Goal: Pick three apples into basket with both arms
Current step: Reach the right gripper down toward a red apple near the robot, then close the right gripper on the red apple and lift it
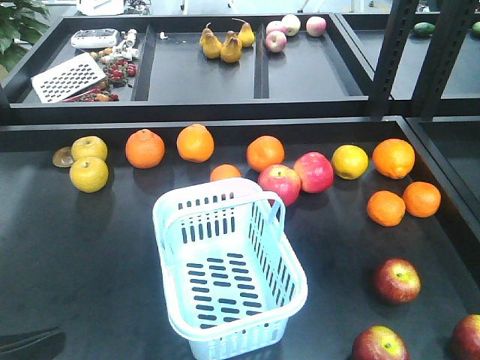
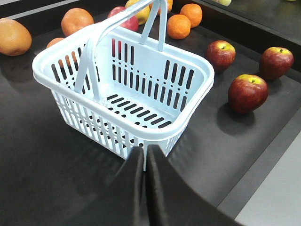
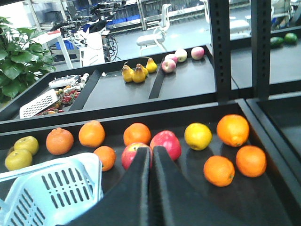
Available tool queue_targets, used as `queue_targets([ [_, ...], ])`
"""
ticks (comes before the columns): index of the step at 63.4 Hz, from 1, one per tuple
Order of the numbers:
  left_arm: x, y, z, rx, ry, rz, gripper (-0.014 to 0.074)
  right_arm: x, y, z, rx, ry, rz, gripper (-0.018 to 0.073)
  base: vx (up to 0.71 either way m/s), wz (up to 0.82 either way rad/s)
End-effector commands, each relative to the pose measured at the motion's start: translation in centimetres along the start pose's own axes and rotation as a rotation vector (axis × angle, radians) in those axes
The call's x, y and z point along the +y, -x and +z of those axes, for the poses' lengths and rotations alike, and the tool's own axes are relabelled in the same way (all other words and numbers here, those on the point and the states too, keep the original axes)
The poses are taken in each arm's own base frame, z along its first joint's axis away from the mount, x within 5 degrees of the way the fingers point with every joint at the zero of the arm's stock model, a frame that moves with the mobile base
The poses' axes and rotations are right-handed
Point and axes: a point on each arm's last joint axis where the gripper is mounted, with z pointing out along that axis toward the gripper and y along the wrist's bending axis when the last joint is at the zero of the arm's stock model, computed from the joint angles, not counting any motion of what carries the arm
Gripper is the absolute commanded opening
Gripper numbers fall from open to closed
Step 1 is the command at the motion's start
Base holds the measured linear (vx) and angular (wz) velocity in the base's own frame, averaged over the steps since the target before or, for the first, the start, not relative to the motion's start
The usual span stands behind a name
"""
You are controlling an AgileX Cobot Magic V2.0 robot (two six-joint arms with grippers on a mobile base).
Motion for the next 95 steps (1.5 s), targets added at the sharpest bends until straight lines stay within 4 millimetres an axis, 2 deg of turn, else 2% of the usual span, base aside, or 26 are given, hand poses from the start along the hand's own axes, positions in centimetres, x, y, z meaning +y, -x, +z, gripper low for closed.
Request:
queue_targets([
  [1, 0.1, 1.2, -0.3, -0.069, 0.016, -0.029, -0.0008, 0.2, 2.2, 0.6, -0.046, -0.005, -0.020, -0.0004, 0.00, 0.00],
  [9, 0.1, 1.2, -0.3, -0.069, 0.016, -0.029, -0.0008, 0.3, 2.7, 2.7, 0.168, 0.002, -0.064, 0.0013, 0.00, 0.00],
  [17, 0.1, 1.2, -0.3, -0.069, 0.016, -0.030, -0.0008, 0.2, 3.5, 5.3, 0.350, 0.017, -0.102, 0.0130, 0.00, 0.00],
  [20, 0.1, 1.2, -0.3, -0.069, 0.016, -0.030, -0.0008, 0.2, 3.7, 6.3, 0.396, 0.022, -0.114, 0.0216, 0.00, 0.00],
  [28, 0.1, 1.2, -0.3, -0.069, 0.016, -0.030, -0.0008, -0.3, 3.8, 8.9, 0.426, 0.005, -0.111, 0.0525, 0.00, 0.00],
  [36, 0.1, 1.2, -0.3, -0.069, 0.016, -0.030, -0.0008, -0.6, 3.1, 10.4, 0.485, 0.000, -0.105, 0.0727, 0.00, 0.00],
  [48, 0.1, 1.2, -0.3, -0.069, 0.016, -0.030, -0.0008, -0.9, 1.3, 12.3, 0.694, 0.029, -0.116, 0.0713, 0.00, 0.00],
  [57, 0.1, 1.2, -0.3, -0.069, 0.016, -0.030, -0.0008, -0.8, 1.2, 13.8, 0.813, 0.064, -0.110, 0.0673, 0.00, 0.00],
  [69, 0.1, 1.2, -0.3, -0.069, 0.016, -0.030, -0.0008, 0.9, 0.4, 16.7, 0.919, 0.194, -0.128, 0.0615, 0.00, 0.00],
  [79, 0.1, 1.2, -0.3, -0.069, 0.016, -0.030, -0.0008, 2.6, -2.5, 19.2, 1.069, 0.238, -0.175, 0.0592, 0.00, 0.00],
  [95, 0.1, 1.2, -0.3, -0.069, 0.016, -0.030, -0.0008, 1.4, -7.2, 22.2, 1.319, 0.028, -0.147, 0.0592, 0.00, 0.00],
])
